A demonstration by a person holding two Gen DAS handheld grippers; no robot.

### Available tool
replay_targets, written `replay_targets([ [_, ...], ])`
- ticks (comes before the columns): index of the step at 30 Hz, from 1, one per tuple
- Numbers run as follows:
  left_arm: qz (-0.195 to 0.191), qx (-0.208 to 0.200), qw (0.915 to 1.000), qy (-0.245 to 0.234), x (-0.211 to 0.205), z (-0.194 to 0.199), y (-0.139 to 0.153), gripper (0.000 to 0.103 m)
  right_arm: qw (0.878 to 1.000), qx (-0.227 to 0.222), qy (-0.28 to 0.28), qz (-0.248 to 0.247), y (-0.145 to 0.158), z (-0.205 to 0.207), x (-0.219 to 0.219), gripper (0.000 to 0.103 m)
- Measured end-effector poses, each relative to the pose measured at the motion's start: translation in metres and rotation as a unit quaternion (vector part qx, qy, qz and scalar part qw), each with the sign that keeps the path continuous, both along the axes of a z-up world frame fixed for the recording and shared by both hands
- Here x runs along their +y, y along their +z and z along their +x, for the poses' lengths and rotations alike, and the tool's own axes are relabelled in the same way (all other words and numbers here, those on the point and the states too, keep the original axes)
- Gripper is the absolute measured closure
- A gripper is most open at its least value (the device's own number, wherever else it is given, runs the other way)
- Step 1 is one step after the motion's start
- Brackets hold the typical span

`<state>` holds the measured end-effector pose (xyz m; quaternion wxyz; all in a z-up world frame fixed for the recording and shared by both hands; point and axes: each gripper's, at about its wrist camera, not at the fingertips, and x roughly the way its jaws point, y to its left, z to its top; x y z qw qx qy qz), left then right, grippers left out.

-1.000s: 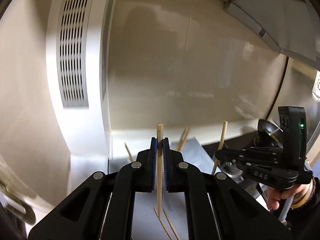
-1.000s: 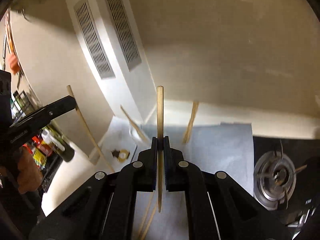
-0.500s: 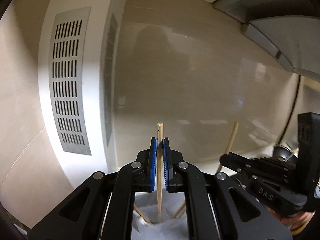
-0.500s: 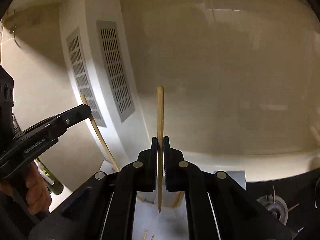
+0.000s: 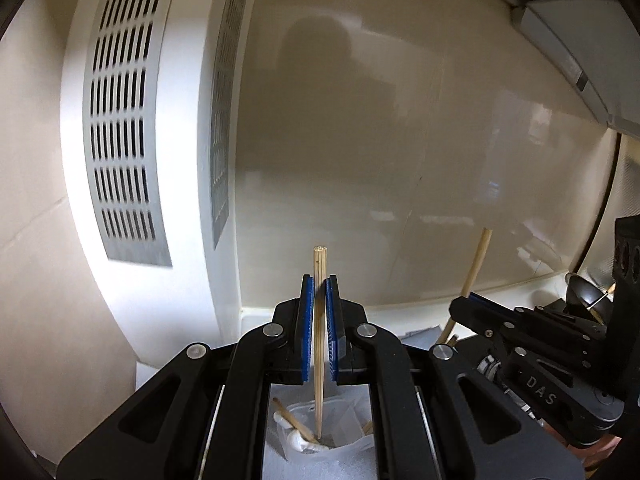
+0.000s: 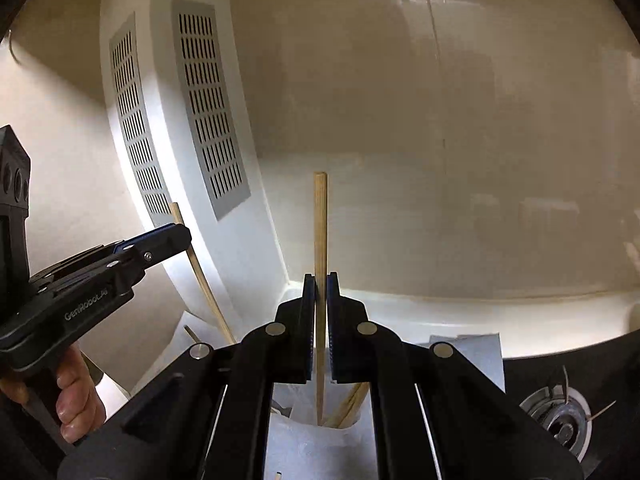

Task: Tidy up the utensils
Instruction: 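Open both grippers to drop the chopsticks into the container, then move both grippers down toward the last two chopsticks on the mat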

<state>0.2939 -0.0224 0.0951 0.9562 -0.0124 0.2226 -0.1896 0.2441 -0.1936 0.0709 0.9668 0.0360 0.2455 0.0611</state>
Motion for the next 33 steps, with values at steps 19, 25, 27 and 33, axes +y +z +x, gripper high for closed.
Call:
replay_targets([
  [19, 0.032, 0.073, 0.9958, 0.046, 0.031, -0.026, -0.009, 0.018, 0.999, 0.036, 0.026, 0.009, -0.004, -0.045, -0.002, 0.044],
  [25, 0.055, 0.119, 0.9897, 0.057, 0.043, -0.058, -0.027, 0.014, 0.994, 0.101, 0.029, 0.015, -0.027, -0.072, 0.002, 0.04],
  [27, 0.072, 0.131, 0.9871, 0.057, 0.041, -0.068, -0.041, 0.014, 0.991, 0.131, 0.031, 0.015, -0.042, -0.077, 0.004, 0.04],
  [33, 0.122, 0.199, 0.9707, 0.058, 0.032, -0.082, -0.1, 0.014, 0.974, 0.225, 0.031, 0.013, -0.102, -0.091, 0.011, 0.04],
])
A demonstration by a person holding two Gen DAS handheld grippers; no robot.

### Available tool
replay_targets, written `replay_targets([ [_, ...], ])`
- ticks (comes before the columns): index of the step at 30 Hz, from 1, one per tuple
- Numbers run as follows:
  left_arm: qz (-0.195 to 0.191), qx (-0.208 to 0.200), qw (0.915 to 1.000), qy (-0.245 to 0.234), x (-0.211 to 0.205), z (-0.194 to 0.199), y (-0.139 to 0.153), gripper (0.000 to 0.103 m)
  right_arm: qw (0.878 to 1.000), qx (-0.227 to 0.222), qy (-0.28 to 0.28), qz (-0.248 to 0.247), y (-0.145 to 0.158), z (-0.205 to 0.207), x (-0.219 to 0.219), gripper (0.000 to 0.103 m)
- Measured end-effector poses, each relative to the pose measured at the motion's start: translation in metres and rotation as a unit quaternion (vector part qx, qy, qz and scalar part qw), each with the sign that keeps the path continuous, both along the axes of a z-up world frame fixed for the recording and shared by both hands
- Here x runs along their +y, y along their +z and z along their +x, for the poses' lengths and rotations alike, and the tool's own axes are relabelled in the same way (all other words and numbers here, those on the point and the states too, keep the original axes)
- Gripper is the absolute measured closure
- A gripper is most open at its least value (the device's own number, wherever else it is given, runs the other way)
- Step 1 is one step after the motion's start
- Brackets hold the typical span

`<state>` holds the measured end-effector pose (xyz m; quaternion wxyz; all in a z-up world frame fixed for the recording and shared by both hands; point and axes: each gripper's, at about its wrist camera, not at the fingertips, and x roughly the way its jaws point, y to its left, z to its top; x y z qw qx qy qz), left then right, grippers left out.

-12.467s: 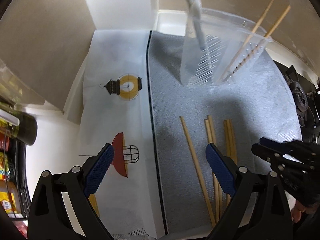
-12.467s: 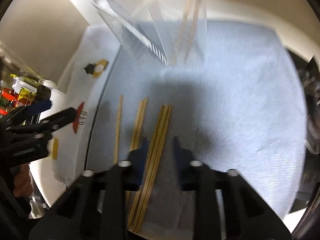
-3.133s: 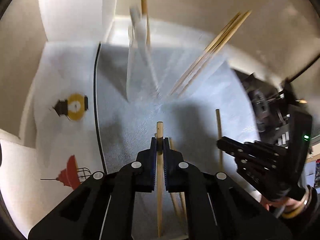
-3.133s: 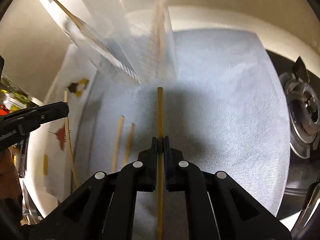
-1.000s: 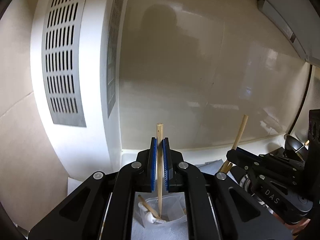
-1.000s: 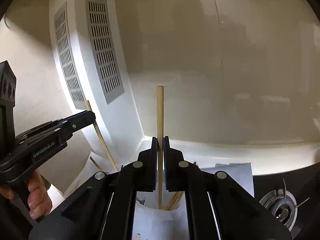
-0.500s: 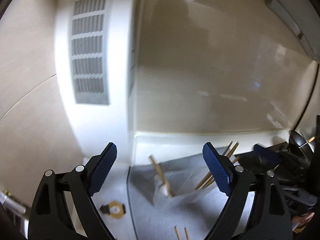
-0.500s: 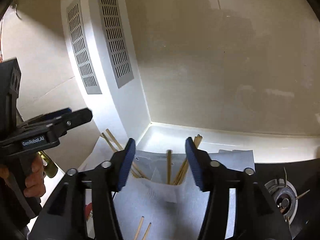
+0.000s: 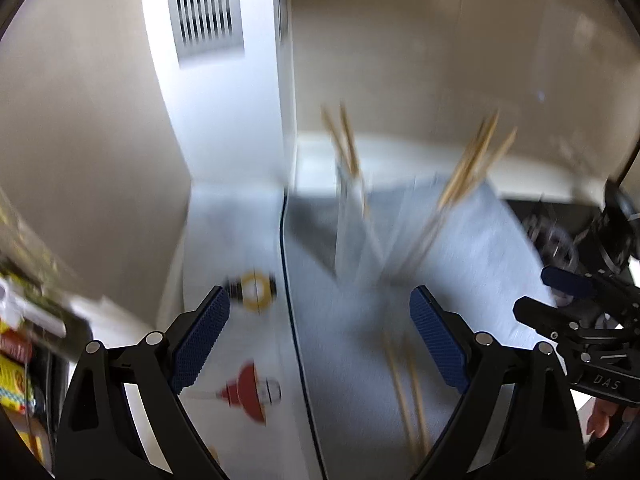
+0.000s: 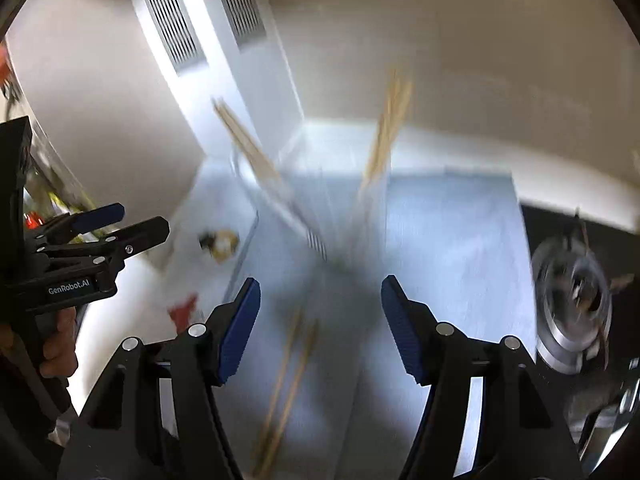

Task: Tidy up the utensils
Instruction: 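Move both grippers down toward the last two chopsticks on the mat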

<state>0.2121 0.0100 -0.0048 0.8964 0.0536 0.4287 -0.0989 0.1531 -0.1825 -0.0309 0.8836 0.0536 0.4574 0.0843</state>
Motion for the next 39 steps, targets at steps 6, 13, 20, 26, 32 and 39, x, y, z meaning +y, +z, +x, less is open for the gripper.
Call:
replay_targets([
  [6, 0.025, 0.08, 0.9965, 0.008, -0.003, -0.01, -0.061, 0.014, 0.997, 0.072, 0.005, -0.006, -0.044, -0.008, 0.007, 0.04],
  [13, 0.044, 0.119, 0.9918, 0.012, -0.002, -0.014, -0.091, 0.014, 0.993, 0.114, 0.004, 0.003, -0.062, -0.008, 0.008, 0.04],
  [20, 0.041, 0.121, 0.9915, 0.025, 0.003, -0.01, -0.088, 0.014, 0.992, 0.124, 0.011, 0.002, -0.068, -0.007, 0.01, 0.04],
  [26, 0.042, 0.124, 0.991, 0.029, 0.004, -0.009, -0.09, 0.014, 0.991, 0.135, 0.023, -0.002, -0.075, -0.005, 0.017, 0.04],
  [32, 0.049, 0.13, 0.9891, 0.047, 0.015, -0.009, -0.095, 0.014, 0.984, 0.177, 0.025, 0.014, -0.096, 0.01, 0.021, 0.079],
  [39, 0.055, 0.129, 0.9851, 0.099, 0.051, -0.003, -0.093, 0.014, 0.974, 0.226, 0.014, 0.023, -0.133, 0.036, 0.038, 0.083],
])
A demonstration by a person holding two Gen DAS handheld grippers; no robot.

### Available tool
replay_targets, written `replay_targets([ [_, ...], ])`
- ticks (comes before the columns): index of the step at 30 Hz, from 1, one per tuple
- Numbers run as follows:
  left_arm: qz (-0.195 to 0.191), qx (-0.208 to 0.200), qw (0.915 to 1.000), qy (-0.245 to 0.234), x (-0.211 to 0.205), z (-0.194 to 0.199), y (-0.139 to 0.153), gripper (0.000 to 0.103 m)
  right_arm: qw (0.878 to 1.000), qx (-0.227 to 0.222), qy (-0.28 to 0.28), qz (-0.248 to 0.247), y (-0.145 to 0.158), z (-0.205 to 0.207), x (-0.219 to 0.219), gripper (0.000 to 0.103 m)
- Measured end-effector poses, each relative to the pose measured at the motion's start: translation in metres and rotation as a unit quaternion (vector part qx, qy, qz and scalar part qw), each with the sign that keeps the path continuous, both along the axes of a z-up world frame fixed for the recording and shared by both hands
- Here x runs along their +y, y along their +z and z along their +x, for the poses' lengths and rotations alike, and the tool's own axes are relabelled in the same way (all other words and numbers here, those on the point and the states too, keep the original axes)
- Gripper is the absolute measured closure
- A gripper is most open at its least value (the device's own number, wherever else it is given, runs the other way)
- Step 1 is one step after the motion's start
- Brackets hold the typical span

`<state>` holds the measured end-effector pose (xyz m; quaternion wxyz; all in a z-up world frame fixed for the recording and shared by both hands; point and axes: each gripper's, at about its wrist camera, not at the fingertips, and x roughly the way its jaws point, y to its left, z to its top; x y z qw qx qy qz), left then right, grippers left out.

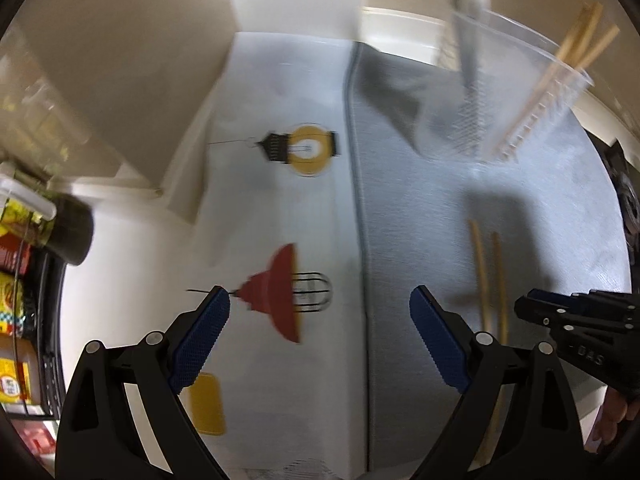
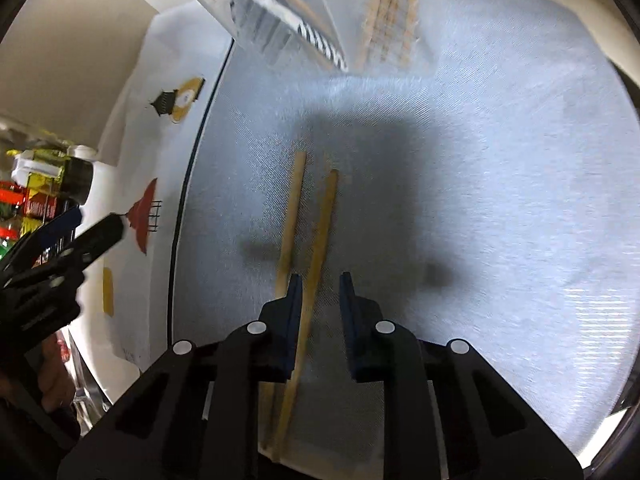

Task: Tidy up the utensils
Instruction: 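Move both grippers down toward the last two chopsticks on the mat, then grasp a chopstick with the right gripper while the left gripper grasps the other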

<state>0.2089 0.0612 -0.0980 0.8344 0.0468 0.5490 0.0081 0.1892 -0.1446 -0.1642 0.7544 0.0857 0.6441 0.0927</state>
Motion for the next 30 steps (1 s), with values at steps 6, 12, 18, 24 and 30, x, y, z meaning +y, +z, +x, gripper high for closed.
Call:
replay_targets([
  [6, 0.0, -0.002, 0.9994, 0.036, 0.026, 0.003, 0.001, 0.014, 0.998, -0.022, 0.017, -0.05, -0.008, 0.009, 0.021, 0.086],
  [12, -0.005, -0.002, 0.9995, 0.032, 0.023, 0.004, 0.0, 0.014, 0.991, -0.062, 0.045, -0.111, -0.01, -0.001, 0.039, 0.095],
  [18, -0.025, -0.002, 0.9997, -0.004, -0.001, 0.01, 0.002, 0.014, 0.997, -0.053, -0.026, -0.056, -0.001, -0.011, -0.003, 0.097],
  [24, -0.074, 0.029, 0.9944, -0.069, -0.053, 0.03, -0.011, 0.014, 0.994, -0.057, -0.079, -0.057, 0.009, -0.03, -0.044, 0.097],
  [30, -0.093, 0.101, 0.9842, -0.112, -0.102, 0.05, -0.046, 0.03, 0.992, -0.057, -0.1, -0.051, 0.01, -0.029, -0.069, 0.097],
])
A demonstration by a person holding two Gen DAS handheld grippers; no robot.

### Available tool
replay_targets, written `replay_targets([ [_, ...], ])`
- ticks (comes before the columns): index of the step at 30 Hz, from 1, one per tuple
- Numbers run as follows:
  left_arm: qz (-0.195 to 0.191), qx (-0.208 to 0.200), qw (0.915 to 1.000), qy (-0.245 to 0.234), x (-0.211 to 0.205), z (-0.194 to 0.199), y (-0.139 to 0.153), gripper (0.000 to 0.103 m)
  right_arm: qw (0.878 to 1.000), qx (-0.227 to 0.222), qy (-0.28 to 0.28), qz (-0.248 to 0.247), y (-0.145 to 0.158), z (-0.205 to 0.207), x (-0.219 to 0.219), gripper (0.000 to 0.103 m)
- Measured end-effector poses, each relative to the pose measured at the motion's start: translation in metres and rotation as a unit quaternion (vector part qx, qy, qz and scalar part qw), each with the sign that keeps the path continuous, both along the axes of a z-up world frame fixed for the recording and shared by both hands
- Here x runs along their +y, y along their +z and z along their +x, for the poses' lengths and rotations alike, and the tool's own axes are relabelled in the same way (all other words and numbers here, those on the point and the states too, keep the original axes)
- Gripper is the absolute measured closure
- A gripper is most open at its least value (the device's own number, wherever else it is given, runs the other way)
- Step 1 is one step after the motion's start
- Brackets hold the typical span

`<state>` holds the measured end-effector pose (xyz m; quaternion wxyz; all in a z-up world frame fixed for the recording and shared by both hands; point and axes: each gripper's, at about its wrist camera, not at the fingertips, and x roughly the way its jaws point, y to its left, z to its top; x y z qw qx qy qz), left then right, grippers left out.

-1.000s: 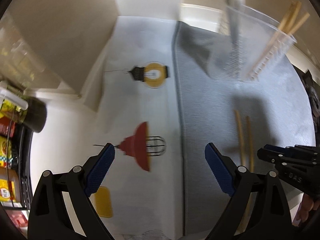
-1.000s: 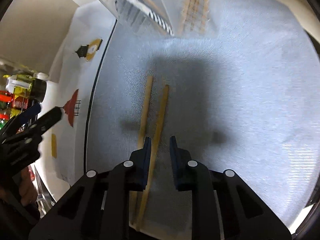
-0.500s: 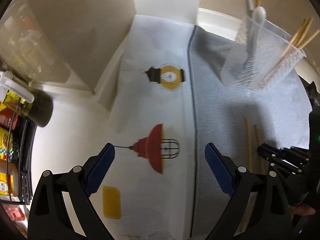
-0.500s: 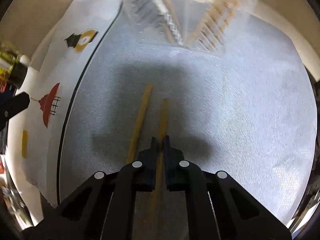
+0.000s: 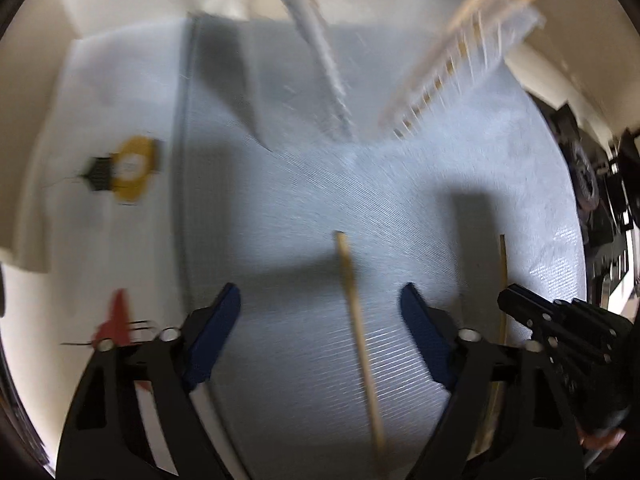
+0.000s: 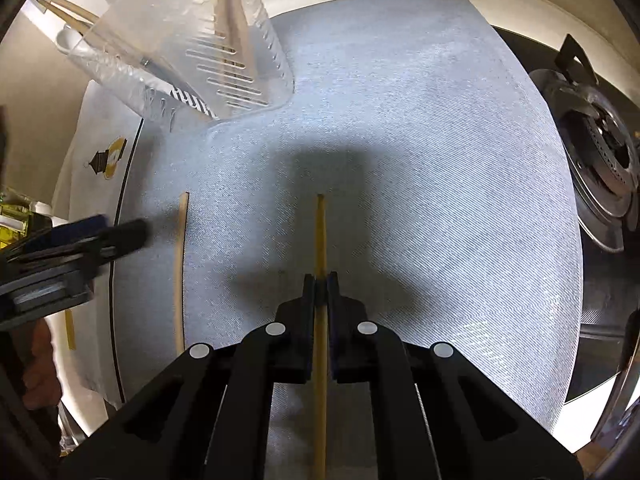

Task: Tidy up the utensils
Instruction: 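Grasp a chopstick with the right gripper while the left gripper grasps the other, then lift both held chopsticks up over the clear container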

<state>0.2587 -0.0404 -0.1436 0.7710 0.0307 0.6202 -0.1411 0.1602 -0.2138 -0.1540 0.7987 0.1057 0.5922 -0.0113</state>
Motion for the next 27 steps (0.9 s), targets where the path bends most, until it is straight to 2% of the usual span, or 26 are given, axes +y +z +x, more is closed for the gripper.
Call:
replay_targets([
  [4, 0.017, 0.044, 0.9989, 0.0, -0.014, 0.013, -0.026, 0.044, 1.0, -0.003, -0.001, 0.002, -0.001, 0.003, 0.003, 0.097],
  [7, 0.028, 0.037, 0.9989, -0.004, -0.02, 0.015, -0.024, 0.049, 1.0, -0.005, -0.002, 0.002, 0.0, 0.001, 0.0, 0.097],
  [9, 0.041, 0.026, 0.9988, -0.003, -0.023, 0.016, -0.022, 0.065, 1.0, -0.005, -0.002, 0.003, 0.003, -0.001, -0.005, 0.097],
  [10, 0.054, 0.014, 0.9984, -0.006, -0.024, 0.016, -0.02, 0.084, 1.0, -0.006, -0.002, 0.003, 0.006, -0.005, -0.01, 0.097],
  [11, 0.055, 0.011, 0.9984, -0.006, -0.023, 0.017, -0.019, 0.093, 1.0, -0.006, -0.001, 0.003, 0.007, -0.006, -0.013, 0.097],
  [14, 0.016, 0.026, 0.9994, 0.014, -0.012, 0.022, -0.016, 0.096, 1.0, -0.008, 0.003, 0.002, 0.01, -0.005, -0.012, 0.097],
  [17, -0.027, 0.009, 0.9993, 0.026, 0.002, 0.017, 0.002, 0.097, 1.0, -0.017, 0.009, 0.004, 0.016, -0.002, -0.007, 0.097],
  [21, -0.088, -0.046, 0.9949, 0.017, 0.022, -0.002, 0.048, 0.097, 0.999, -0.039, 0.023, 0.005, 0.031, 0.0, -0.001, 0.097],
  [24, -0.126, -0.1, 0.987, 0.0, 0.036, -0.025, 0.089, 0.097, 0.997, -0.063, 0.037, 0.011, 0.048, 0.001, 0.004, 0.097],
  [27, -0.146, -0.142, 0.9789, -0.017, 0.04, -0.04, 0.119, 0.097, 0.995, -0.086, 0.049, 0.018, 0.066, 0.0, 0.009, 0.097],
])
